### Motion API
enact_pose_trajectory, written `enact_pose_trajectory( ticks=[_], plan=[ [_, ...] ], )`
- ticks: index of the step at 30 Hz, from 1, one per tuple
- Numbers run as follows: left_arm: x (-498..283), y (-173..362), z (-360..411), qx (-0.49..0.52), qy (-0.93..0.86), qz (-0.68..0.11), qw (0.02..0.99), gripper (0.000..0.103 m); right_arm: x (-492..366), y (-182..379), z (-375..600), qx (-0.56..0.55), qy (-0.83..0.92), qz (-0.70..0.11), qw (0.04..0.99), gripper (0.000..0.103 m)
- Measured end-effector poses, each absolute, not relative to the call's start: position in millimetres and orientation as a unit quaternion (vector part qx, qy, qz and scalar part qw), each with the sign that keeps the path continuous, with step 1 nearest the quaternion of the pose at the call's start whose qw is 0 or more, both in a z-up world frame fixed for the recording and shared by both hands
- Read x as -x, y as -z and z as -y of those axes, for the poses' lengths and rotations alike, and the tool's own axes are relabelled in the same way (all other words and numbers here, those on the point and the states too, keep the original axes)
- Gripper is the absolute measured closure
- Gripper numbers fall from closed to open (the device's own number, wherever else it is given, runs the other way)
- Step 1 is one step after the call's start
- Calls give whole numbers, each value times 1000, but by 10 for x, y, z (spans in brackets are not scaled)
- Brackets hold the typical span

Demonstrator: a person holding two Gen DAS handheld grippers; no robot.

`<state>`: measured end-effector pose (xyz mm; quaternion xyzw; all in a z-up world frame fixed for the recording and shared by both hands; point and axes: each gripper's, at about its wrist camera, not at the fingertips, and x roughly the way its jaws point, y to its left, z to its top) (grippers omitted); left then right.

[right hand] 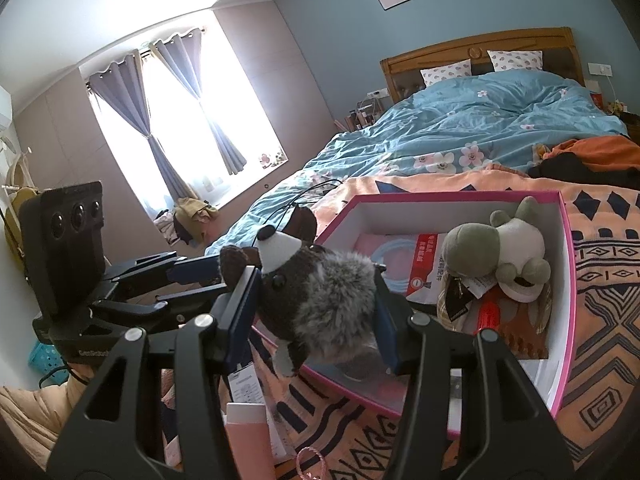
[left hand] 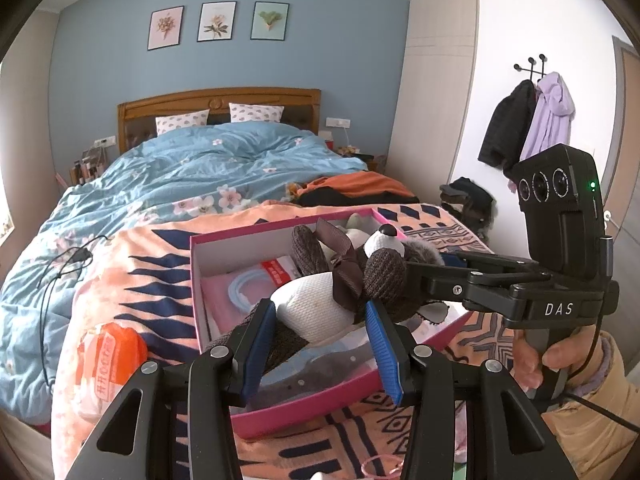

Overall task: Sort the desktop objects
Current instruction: 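Lower the teddy bear with both grippers into the pink box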

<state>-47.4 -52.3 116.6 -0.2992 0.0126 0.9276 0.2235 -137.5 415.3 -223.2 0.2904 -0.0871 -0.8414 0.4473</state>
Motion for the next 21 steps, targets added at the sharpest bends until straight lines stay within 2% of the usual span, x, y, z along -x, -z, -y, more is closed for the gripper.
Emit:
enact_pose_trajectory(
  ticks=[21],
  plan=[
    [837,-1079,537,308,-928,-8,210,56,1689,2211,-4024,-308,838,89,442,48]
  ],
)
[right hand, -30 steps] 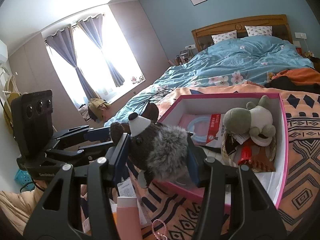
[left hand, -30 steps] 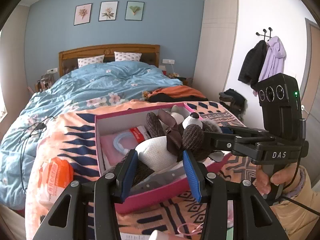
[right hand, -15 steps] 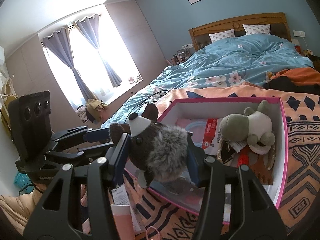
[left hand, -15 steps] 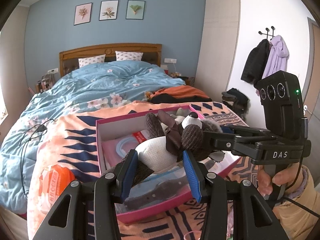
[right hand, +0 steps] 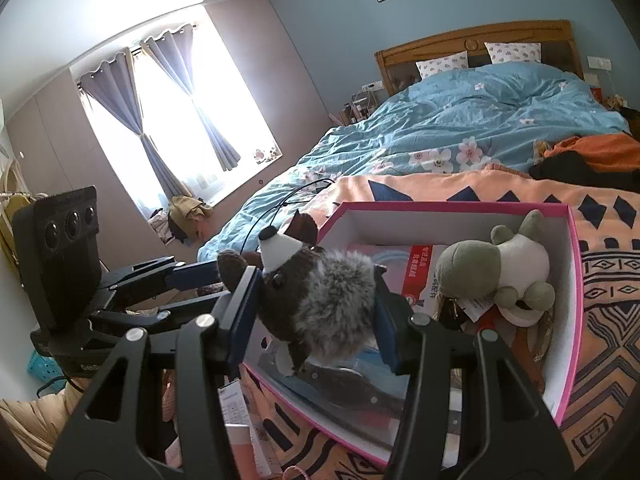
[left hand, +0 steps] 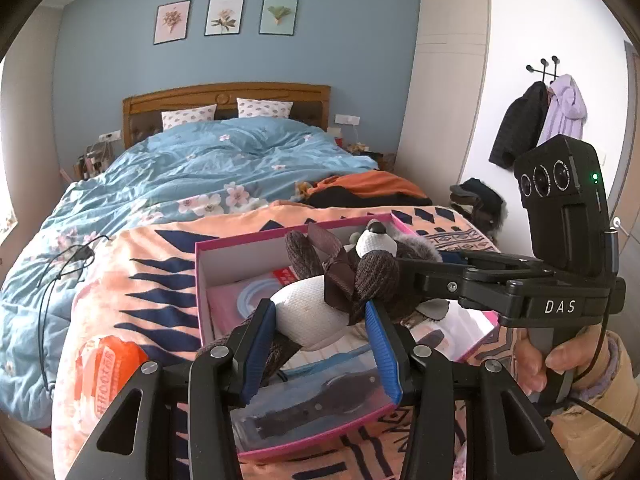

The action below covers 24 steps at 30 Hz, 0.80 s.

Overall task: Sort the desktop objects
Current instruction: 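Lower the teddy bear with both grippers into the pink box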

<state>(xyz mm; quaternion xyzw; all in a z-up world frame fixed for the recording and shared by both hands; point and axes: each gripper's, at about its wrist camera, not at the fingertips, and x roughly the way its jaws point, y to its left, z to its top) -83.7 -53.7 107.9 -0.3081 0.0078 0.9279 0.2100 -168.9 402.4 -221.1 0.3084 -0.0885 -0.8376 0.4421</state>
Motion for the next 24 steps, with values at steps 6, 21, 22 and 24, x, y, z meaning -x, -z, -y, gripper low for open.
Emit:
enact_pose_trajectory(
  ticks=[6,21,22,24],
  plan=[
    [928,-1065,542,310,-928,-7,208,56,1774,2218,-3993,-310,839,90,437,48],
    [1217,-1041,558,317,-928,-10,195,56,2042,2188,-3895,-318,843,76,428,49],
    [1234,-1033,559,318,-928,-9,194,56,2054,2194,-3890,-319,842,75,428,49],
    [1258,-1022,563,319,-928,-7,192,56,2106,2208,-3878,-323,841,76,427,49]
  ],
)
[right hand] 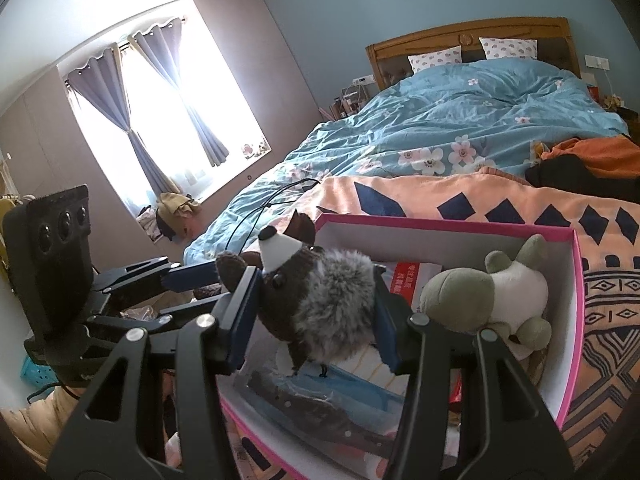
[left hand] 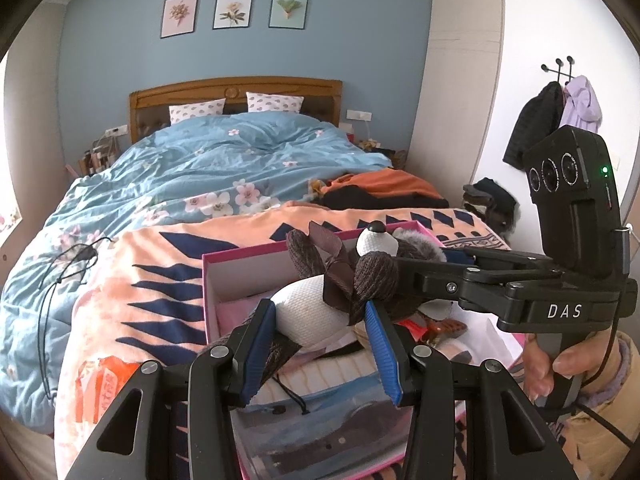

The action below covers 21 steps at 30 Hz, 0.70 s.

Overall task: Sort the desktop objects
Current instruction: 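Lower the teddy bear with both grippers into the pink box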

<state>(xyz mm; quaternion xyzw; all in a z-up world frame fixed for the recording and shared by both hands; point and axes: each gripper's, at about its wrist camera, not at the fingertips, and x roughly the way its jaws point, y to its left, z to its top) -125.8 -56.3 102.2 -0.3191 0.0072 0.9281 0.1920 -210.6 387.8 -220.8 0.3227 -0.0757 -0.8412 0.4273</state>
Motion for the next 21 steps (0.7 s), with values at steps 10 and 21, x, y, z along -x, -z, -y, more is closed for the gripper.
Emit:
enact_pose_trajectory(
  ticks=[10,21],
  plan=[
    [1426,-978,574,329,-926,-2,183,56,2284,2248,-3790,-338,838,66,423,49],
    [1590,-887,588,340,-924,10,176,56,2483,2327,-3741,-356,834,62,416,49]
  ],
)
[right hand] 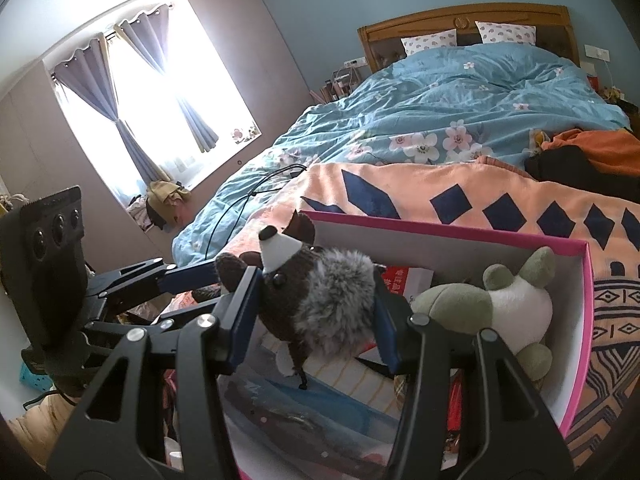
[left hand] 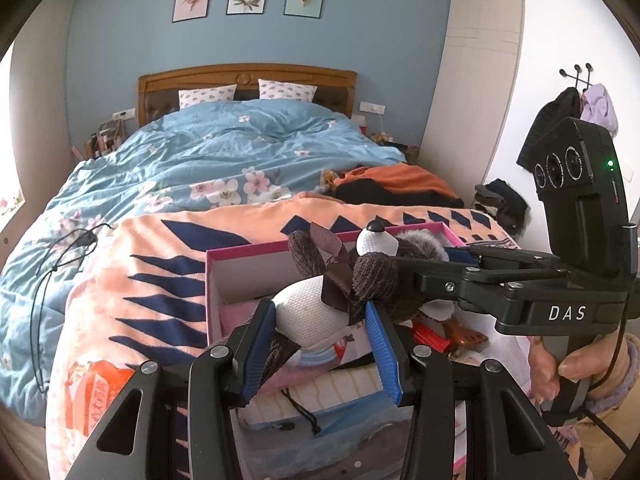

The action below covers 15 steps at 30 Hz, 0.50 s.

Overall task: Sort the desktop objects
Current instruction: 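Lower the teddy bear with both grippers into the pink box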

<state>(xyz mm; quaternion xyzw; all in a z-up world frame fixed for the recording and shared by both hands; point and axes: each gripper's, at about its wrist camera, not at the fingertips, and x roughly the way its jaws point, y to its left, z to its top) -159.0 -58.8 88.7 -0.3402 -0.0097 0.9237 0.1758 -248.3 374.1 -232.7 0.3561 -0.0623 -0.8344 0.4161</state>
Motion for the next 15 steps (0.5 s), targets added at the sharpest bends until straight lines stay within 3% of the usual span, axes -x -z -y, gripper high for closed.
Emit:
enact_pose_trajectory(
  ticks=[15],
  plan=[
    [1753,-825,578,348,-922,10,168,56,2661,2379,-3690,-372,830,58,412,49]
  ],
)
